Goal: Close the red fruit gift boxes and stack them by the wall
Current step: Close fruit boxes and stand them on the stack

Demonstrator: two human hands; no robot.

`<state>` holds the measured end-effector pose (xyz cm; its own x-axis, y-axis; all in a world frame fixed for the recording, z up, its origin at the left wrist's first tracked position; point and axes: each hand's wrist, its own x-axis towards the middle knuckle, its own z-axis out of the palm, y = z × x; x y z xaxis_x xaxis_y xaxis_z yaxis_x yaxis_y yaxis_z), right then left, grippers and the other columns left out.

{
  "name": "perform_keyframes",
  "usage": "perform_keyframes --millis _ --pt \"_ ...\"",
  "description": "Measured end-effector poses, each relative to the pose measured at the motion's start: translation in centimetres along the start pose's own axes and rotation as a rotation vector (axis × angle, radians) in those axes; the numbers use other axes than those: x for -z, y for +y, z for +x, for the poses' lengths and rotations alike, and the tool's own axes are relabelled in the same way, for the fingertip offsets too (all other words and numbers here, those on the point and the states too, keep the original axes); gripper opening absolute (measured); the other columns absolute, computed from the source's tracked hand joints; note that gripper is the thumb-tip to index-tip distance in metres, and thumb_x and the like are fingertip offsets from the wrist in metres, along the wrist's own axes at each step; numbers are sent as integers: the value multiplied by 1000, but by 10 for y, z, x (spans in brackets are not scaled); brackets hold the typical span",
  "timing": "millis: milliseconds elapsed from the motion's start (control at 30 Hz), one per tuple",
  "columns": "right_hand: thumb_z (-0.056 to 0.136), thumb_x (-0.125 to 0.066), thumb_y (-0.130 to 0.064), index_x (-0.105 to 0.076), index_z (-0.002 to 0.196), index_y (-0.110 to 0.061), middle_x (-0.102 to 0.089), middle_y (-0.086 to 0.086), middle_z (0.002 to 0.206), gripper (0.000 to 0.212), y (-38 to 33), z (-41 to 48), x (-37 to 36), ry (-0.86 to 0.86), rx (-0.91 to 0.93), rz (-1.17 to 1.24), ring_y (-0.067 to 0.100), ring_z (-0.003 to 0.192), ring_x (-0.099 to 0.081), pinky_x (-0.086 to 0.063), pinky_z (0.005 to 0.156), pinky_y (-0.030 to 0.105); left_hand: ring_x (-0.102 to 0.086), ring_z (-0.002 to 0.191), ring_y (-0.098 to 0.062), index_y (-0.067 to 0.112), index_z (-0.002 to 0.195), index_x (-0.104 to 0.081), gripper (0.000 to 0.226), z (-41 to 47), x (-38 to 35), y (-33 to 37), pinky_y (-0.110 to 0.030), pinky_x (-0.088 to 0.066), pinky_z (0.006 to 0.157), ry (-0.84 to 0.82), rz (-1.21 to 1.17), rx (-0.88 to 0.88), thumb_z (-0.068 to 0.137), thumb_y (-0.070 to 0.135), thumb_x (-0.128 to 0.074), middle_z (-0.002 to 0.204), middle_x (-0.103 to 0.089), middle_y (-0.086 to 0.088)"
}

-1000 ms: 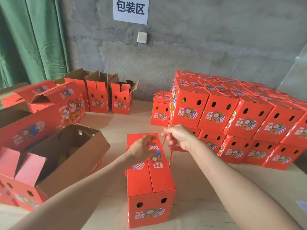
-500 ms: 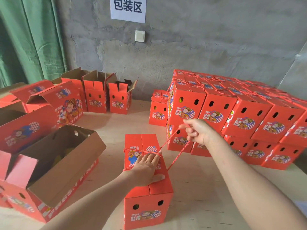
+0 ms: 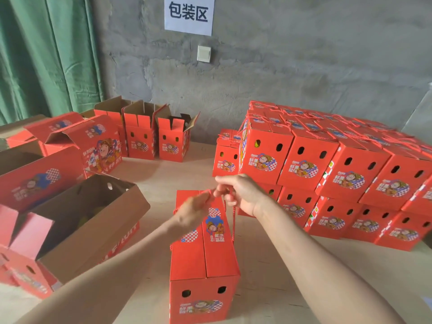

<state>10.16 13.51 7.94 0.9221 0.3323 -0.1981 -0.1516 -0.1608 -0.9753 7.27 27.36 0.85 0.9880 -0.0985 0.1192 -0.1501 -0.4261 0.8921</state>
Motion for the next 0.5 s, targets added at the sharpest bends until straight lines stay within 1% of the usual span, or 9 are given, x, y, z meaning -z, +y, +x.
perform_keyframes --millis 33,67,133,200,267,333,433,467,500 --pt "91 -55 -10 -63 70 -8 -66 7 66 23 -1 0 -5 -17 0 -4 10 47 -47 -32 43 18 -38 63 -21 13 78 -60 27 5 12 7 -33 -31 59 94 -46 25 94 1 -43 71 -48 -8" --pt "91 -52 -8 -66 75 -9 -68 5 69 21 -2 -1 -11 -48 -5 -3 12 54 -53 -35 48 19 -33 59 -17 15 64 -57 34 10 25 14 -29 -28 55 158 -37 52 92 1 -43 64 -48 -2" --pt "89 -48 -1 -66 79 -11 -69 3 69 23 -1 0 -29 -67 -35 -11 15 63 -60 -36 55 23 -38 56 -16 11 54 -58 38 14 45 23 -26 -31 48 235 115 64 88 4 -43 57 -55 5" --pt "85 -48 1 -62 79 -9 -64 4 66 19 0 4 -50 21 -47 -90 16 60 -56 -34 53 23 -47 62 -21 0 64 -63 34 12 55 24 -26 -36 52 255 268 23 91 10 -45 67 -63 -5" --pt "83 -46 1 -58 84 -8 -57 5 70 15 1 7 -65 87 -43 -179 15 59 -51 -33 52 24 -52 64 -27 -2 71 -65 31 6 58 21 -33 -41 57 246 385 -56 92 10 -45 70 -65 -13" --pt "84 -39 4 -56 77 -4 -58 8 63 19 -2 9 -70 -4 -90 -98 17 54 -52 -33 48 22 -56 68 -29 3 74 -68 28 -1 60 20 -35 -44 62 222 462 -120 89 9 -45 72 -67 -12" --pt "91 -39 -2 -54 67 -5 -57 3 46 28 -13 8 -60 -81 -195 92 14 41 -58 -45 45 20 -56 67 -26 9 70 -64 32 -14 63 14 -29 -43 61 262 357 -120 86 27 -44 67 -62 -5" --pt "92 -43 -6 -54 67 -8 -55 0 43 27 -17 10 -54 -48 -219 105 12 39 -57 -46 48 20 -57 68 -25 10 74 -64 33 -19 62 8 -26 -42 61 290 272 -93 88 33 -46 69 -63 -5" --pt "93 -46 -9 -52 67 -10 -50 -3 40 27 -21 12 -48 -7 -235 104 11 37 -54 -44 50 21 -62 77 -23 11 86 -66 29 -25 58 -1 -25 -43 65 285 208 -50 91 35 -51 81 -67 -5"
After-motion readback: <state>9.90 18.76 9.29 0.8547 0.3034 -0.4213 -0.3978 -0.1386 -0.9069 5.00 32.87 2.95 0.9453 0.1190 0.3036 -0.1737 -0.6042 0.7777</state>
